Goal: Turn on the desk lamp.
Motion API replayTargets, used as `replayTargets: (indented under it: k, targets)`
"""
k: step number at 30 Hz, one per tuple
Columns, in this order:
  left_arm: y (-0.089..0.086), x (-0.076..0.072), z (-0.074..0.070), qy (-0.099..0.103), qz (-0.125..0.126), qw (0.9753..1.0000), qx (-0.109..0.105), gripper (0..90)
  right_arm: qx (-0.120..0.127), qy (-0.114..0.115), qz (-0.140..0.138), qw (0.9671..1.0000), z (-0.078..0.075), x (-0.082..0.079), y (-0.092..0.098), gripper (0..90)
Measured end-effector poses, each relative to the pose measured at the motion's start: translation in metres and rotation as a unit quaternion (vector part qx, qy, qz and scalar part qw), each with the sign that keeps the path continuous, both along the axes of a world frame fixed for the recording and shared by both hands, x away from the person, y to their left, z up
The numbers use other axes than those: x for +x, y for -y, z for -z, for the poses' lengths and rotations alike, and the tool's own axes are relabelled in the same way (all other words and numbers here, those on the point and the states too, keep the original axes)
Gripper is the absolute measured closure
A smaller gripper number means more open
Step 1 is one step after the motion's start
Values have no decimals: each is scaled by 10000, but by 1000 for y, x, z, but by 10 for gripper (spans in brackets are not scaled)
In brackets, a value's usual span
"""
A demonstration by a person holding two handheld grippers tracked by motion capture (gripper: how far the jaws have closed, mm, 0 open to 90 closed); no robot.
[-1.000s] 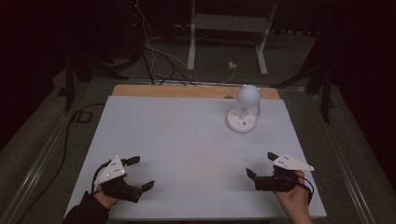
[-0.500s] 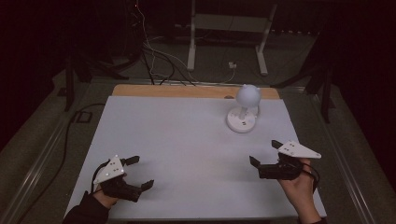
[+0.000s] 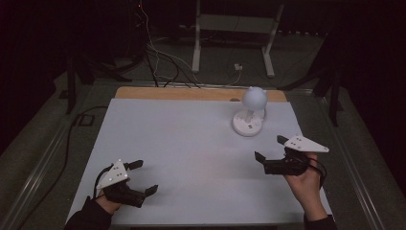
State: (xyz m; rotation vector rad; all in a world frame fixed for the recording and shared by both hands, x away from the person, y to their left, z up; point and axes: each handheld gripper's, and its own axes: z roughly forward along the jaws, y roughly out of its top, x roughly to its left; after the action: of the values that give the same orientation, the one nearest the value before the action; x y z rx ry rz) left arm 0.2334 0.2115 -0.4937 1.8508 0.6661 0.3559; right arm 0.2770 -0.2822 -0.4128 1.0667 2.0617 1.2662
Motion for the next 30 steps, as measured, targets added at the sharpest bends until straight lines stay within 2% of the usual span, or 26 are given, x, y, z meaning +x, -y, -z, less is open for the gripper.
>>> replayTargets:
  k: [8,19,30]
  targets:
    - [0,0,0,4,20,10000,-6,4,-37,77,-30,10000,-10,9,-5,0]
    - [0,-1,0,17,26,10000,0,4,-25,78,-101,9999,-15,23,-12,0]
    - [0,-1,0,9,34,10000,1,3,-180,131,-158,9996,-18,40,-25,0]
